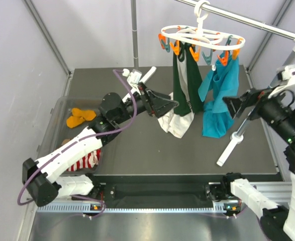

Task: Clip the socks to the hanger
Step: Open the clamp at the hanger.

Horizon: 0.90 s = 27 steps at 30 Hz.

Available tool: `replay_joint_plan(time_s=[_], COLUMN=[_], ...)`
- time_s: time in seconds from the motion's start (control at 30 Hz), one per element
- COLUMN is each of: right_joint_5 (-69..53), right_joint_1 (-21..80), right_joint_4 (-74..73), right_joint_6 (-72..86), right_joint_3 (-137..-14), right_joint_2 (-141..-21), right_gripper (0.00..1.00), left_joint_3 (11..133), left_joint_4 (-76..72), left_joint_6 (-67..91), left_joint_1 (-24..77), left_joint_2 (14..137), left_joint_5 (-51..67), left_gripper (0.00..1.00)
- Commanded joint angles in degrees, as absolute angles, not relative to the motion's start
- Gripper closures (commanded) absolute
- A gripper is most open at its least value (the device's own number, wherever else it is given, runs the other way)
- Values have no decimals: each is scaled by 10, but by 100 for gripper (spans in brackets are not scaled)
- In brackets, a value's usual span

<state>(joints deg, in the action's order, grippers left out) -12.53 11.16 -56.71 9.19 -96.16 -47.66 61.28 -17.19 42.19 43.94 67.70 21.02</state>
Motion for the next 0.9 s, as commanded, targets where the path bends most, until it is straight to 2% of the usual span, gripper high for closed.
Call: replay_joint_plan(time_s=[0.0, 0.13, 0.3, 0.4, 0.67, 0.87], right_joint_5=[-79, -76, -105, -109, -115, -12], right_joint_1=[116, 116, 116, 116, 123, 216], right_joint_4=[-614, -604, -557, -517, -512, -517], right_joint_6=[66, 90, 84, 67, 7, -33], right_joint_3=[-1044, -1119, -1130, -1120, -1173, -1212], right_joint_2=[-533, -576, -598, -600, -661, -715], right_gripper=[2, 11, 25, 27, 15, 23], left_joint_3=[642, 656, 730, 737, 664, 621], left_joint_4=[-336, -428, -415, -421, -426, -428], left_joint_6=[364, 287, 253, 252, 261, 273], left_joint_1=[478, 525, 544, 558, 580, 581], left_joint_2=[707, 757, 833, 845, 817, 788], left_joint_5=[165, 101, 93, 87, 51, 39], left_gripper=[19, 23, 34, 35, 36, 37])
